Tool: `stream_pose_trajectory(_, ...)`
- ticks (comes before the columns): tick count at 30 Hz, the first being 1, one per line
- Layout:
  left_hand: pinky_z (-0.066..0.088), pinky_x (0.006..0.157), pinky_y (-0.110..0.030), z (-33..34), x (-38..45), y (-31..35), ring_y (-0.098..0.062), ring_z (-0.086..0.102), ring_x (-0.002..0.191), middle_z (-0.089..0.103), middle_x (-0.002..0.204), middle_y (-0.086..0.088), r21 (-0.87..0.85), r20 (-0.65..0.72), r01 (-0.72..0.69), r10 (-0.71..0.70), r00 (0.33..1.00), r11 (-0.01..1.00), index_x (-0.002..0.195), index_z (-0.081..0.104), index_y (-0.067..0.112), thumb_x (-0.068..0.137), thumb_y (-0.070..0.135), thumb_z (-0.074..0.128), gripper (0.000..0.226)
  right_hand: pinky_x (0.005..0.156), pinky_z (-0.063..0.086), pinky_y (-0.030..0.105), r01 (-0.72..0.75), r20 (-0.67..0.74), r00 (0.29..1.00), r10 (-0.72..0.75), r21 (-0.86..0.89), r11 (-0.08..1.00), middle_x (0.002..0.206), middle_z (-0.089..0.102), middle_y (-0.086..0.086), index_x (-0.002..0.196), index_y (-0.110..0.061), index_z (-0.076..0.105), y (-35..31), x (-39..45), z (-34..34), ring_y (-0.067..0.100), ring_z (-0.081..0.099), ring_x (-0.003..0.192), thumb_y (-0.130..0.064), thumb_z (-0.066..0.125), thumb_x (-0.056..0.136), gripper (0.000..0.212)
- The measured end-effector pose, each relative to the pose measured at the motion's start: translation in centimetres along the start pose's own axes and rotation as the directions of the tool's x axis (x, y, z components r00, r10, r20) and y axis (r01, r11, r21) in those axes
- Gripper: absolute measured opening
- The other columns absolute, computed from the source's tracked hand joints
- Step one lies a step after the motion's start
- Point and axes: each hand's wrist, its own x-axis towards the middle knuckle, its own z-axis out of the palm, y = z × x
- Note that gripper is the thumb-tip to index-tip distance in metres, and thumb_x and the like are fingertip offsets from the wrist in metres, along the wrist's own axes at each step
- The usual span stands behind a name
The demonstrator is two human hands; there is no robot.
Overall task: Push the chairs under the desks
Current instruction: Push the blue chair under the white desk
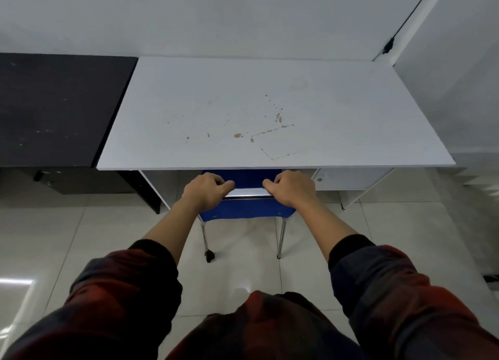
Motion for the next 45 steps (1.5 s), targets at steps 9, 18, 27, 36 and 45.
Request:
stream_pose_trajectory(9, 0.041, 0.059, -0.029, -0.8, 1.6, -1.4, -0.018, 0.058, 0.065, 0.065, 0.069, -0.001, -0.036, -0.004, 0.041, -0.041, 0.999, 0.999, 0.07, 0.065, 0.018, 0.091, 0.046, 0.054, 0.037, 0.062, 0.052, 0.032, 0.061, -0.03, 0.998, -0.062, -0.021, 0.998, 0.072, 0.072, 0.005, 0.077, -0.008, 0.074, -0.7, 1.4, 0.5, 0.022, 0.067, 0.068, -0.059, 0.045, 0.09, 0.06)
stream_pose_trajectory(18, 0.042, 0.058, -0.03, -1.6, 3.0, 0.6, -0.023, 0.058, 0.068, 0.066, 0.071, -0.004, -0.111, -0.038, 0.11, -0.114, 0.993, 0.988, 0.074, 0.068, 0.013, 0.091, 0.042, 0.054, 0.037, 0.058, 0.045, 0.029, 0.012, 0.019, 1.0, -0.014, 0.074, 0.997, 0.072, 0.068, 0.001, 0.077, -0.013, 0.071, -0.6, 3.2, -1.5, 0.021, 0.062, 0.068, -0.062, 0.049, 0.091, 0.056)
stream_pose_trajectory(27, 0.041, 0.058, -0.028, -1.0, 4.1, -0.4, -0.02, 0.059, 0.069, 0.067, 0.071, 0.001, -0.126, -0.063, 0.042, -0.051, 0.997, 0.991, 0.077, 0.071, 0.018, 0.092, 0.039, 0.056, 0.03, 0.061, 0.052, 0.033, -0.027, -0.047, 0.998, 0.029, 0.047, 0.999, 0.068, 0.07, 0.003, 0.075, -0.01, 0.073, -0.5, 4.1, -0.5, 0.021, 0.065, 0.066, -0.058, 0.05, 0.089, 0.054)
stream_pose_trajectory(36, 0.038, 0.052, -0.027, -1.1, 3.6, 0.3, -0.022, 0.05, 0.055, 0.062, 0.059, -0.009, -0.088, -0.093, 0.133, -0.141, 0.986, 0.987, 0.061, 0.065, 0.009, 0.092, 0.037, 0.055, 0.043, 0.057, 0.049, 0.03, -0.041, 0.013, 0.999, 0.04, 0.054, 0.998, 0.058, 0.061, 0.003, 0.061, -0.008, 0.061, -0.6, 4.2, -0.4, 0.021, 0.058, 0.056, -0.056, 0.051, 0.087, 0.056)
stream_pose_trajectory(45, 0.04, 0.054, -0.03, -1.7, 3.2, 1.2, -0.023, 0.05, 0.056, 0.056, 0.058, -0.006, -0.097, -0.069, 0.223, -0.23, 0.971, 0.97, 0.06, 0.06, 0.011, 0.088, 0.037, 0.054, 0.039, 0.05, 0.039, 0.027, -0.038, 0.036, 0.999, 0.036, 0.066, 0.997, 0.054, 0.051, 0.0, 0.058, -0.013, 0.05, -1.1, 3.9, -1.0, 0.018, 0.047, 0.05, -0.054, 0.052, 0.089, 0.052)
